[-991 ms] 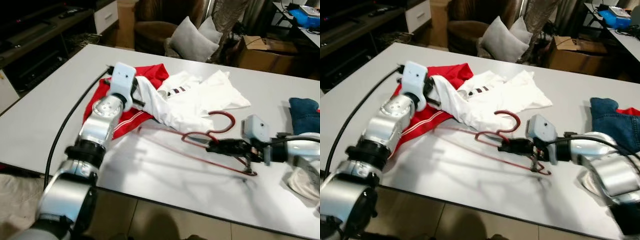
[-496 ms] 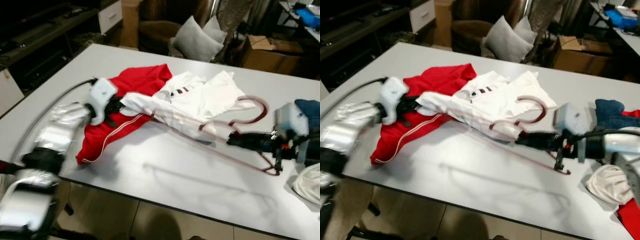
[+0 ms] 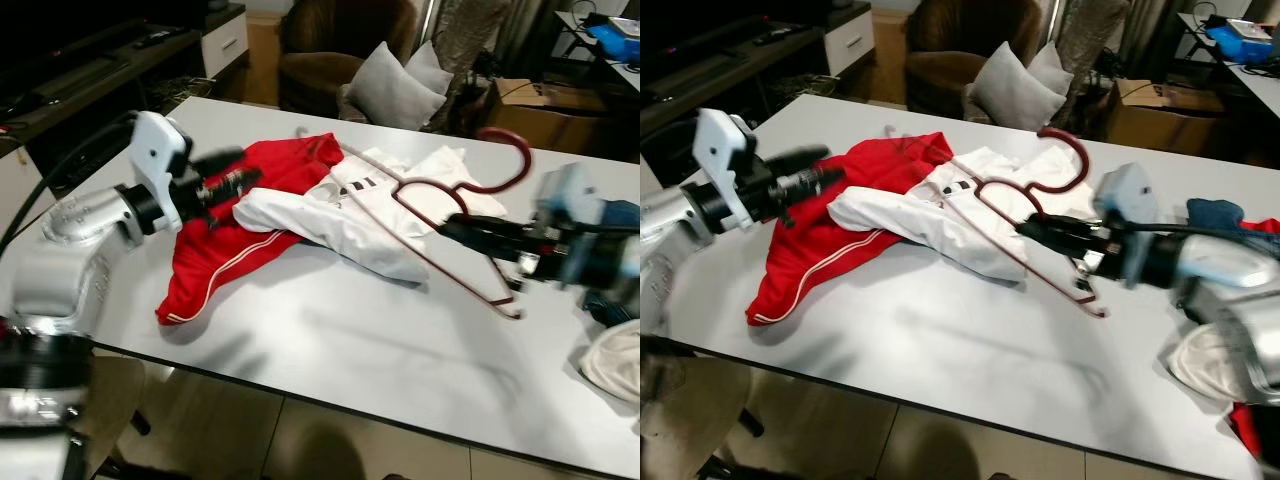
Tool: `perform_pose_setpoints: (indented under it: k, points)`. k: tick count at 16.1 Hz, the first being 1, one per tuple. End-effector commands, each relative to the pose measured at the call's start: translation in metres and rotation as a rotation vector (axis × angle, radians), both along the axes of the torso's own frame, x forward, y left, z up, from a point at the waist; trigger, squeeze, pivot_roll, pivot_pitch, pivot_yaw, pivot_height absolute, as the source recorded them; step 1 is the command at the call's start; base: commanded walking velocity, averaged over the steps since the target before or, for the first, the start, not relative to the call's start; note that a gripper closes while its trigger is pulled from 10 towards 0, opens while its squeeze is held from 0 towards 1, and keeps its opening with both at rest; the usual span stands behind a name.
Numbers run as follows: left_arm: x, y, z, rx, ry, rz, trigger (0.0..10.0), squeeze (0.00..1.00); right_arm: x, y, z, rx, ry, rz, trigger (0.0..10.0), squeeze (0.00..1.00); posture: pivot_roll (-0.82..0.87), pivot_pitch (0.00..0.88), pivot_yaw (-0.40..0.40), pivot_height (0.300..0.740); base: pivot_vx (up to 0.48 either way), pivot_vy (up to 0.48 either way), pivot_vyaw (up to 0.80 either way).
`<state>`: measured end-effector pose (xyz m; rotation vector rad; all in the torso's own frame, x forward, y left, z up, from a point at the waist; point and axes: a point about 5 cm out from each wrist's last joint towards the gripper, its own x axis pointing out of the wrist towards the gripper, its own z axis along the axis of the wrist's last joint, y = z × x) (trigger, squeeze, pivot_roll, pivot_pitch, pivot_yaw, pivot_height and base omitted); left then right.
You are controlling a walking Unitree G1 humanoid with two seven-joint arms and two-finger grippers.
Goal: Hang hanger
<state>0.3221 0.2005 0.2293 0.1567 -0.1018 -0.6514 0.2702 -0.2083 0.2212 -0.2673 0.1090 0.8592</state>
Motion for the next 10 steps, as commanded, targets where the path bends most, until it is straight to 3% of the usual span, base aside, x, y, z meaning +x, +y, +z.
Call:
perform_pose_setpoints:
  k: [1,3,5,10]
  points:
    - [-0.001,0.003,0.000,-0.038,-0.011,0.084,10.0,0.04,0.003,-0.002,-0.001,0.012,-0.008,-0.084,10.0,0.00,-0.13,0.000,-0.005,0.719,0.000,0.000,0.00]
    - [-0.009,-0.005,-0.009,-0.122,0.017,0.159,10.0,0.00,0.002,0.006,-0.008,0.116,-0.002,-0.205,10.0,0.00,-0.13,0.000,-0.008,0.719,0.000,0.000,0.00]
    - [-0.024,-0.024,-0.016,-0.130,0.060,0.141,10.0,0.00,-0.007,0.017,-0.015,0.189,-0.009,-0.287,10.0,0.00,-0.14,0.000,0.000,0.719,0.000,0.000,0.00]
    - [-0.025,-0.049,-0.036,-0.113,0.082,0.217,10.0,0.00,-0.011,0.029,-0.038,0.268,0.016,-0.505,10.0,0.00,-0.14,0.000,-0.011,0.719,0.000,0.000,0.00]
